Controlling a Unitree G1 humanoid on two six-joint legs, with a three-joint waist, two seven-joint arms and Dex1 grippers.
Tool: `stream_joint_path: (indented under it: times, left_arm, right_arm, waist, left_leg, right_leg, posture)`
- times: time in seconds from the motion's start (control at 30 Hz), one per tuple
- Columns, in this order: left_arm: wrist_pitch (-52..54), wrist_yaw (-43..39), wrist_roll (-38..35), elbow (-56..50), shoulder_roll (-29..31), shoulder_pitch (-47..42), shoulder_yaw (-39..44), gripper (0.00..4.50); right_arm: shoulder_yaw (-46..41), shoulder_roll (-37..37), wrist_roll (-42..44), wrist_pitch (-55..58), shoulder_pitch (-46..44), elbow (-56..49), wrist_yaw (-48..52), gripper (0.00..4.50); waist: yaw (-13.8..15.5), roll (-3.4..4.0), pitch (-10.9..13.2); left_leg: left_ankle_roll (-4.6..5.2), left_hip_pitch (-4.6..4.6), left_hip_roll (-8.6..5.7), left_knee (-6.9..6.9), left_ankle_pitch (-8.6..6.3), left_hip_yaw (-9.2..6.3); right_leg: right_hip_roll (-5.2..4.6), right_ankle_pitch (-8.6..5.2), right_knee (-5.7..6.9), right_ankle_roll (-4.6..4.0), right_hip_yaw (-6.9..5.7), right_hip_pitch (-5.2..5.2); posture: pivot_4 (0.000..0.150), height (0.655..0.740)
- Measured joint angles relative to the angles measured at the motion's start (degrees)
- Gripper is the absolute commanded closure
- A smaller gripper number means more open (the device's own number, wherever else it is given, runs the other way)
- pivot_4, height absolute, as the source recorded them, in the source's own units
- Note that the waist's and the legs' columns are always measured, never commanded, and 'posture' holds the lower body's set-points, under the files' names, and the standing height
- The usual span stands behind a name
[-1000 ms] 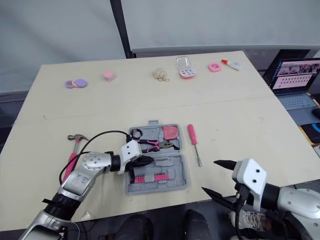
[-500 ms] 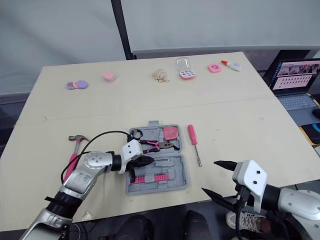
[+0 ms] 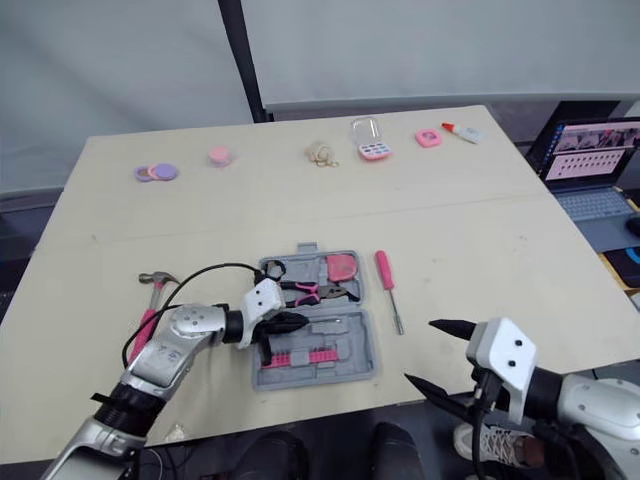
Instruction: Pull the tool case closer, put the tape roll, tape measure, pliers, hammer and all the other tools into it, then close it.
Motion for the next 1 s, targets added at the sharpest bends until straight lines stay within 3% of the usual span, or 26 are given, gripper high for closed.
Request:
stream_joint_path:
  times: [0.2, 0.3, 0.4, 0.63, 0.8, 1.0]
  left_arm:
    - [12.8, -0.1, -15.3, -15.2, 5.0, 1.6, 16.8, 4.47]
    - [14.7, -1.2, -21.1, -21.0, 9.8, 8.2, 26.9, 4.47]
    - [14.2, -3.0, -22.8, -23.0, 12.1, 19.0, 33.3, 3.65]
    - [3.7, -6.5, -21.9, -24.3, 8.1, 44.2, 45.4, 0.1]
    - [-5.7, -7.4, -20.3, -25.0, 0.3, 55.8, 46.0, 0.04]
    - [-15.6, -8.3, -20.3, -23.8, -5.1, 61.0, 46.5, 0.04]
  right_arm:
    - [0.8, 0.1, -0.1, -0.1, -2.7, 0.7, 0.0, 0.0]
    - [1.7, 0.3, -0.2, -0.3, -3.4, 2.4, 0.0, 0.0]
    - [2.9, 0.4, -0.3, -0.5, -4.3, 3.3, 0.2, 0.0]
    - [5.6, 0.3, -0.4, -2.0, -5.1, 5.5, 1.2, 0.0]
    - [7.0, 0.5, -1.4, -3.4, -3.1, 6.8, 1.5, 0.0]
    - [7.4, 0.8, -2.6, -4.9, -0.2, 7.2, 1.5, 0.0]
  waist:
    - [-0.9, -0.11, 0.1]
    - [-1.5, -0.07, 0.1]
    - [-1.8, -0.05, 0.2]
    - [-1.2, -0.22, 0.3]
    - [-1.1, -0.28, 0.3]
    - [-1.1, -0.27, 0.3]
  left_leg:
    - [-0.01, -0.03, 0.16, -0.03, 0.0, -0.11]
    - [-0.02, 0.05, 0.17, -0.27, 0.0, -0.01]
    - [-0.02, 0.03, 0.13, -0.32, 0.0, 0.01]
    - [-0.04, 0.05, 0.18, -0.33, -0.02, -0.02]
    - [0.09, 0.02, 0.18, -0.34, -0.15, 0.0]
    - [0.17, 0.02, 0.22, -0.33, -0.21, 0.02]
  right_leg:
    - [-0.07, 0.0, -0.06, -0.01, -0.05, 0.02]
    - [-0.08, 0.0, -0.21, 0.0, 0.0, 0.0]
    - [-0.05, 0.0, -0.28, 0.0, -0.03, -0.01]
    - [-0.16, -0.02, -0.58, -0.04, 0.01, 0.0]
    - [-0.24, -0.03, -0.69, -0.07, 0.07, -0.01]
    - [-0.25, -0.1, -0.71, -0.19, 0.06, -0.04]
  posture:
    - [0.15, 0.7287]
    - [0.15, 0.7287]
    - [0.15, 0.7287]
    - [0.15, 0.7287]
    - [0.15, 0.7287]
    - [0.15, 0.7287]
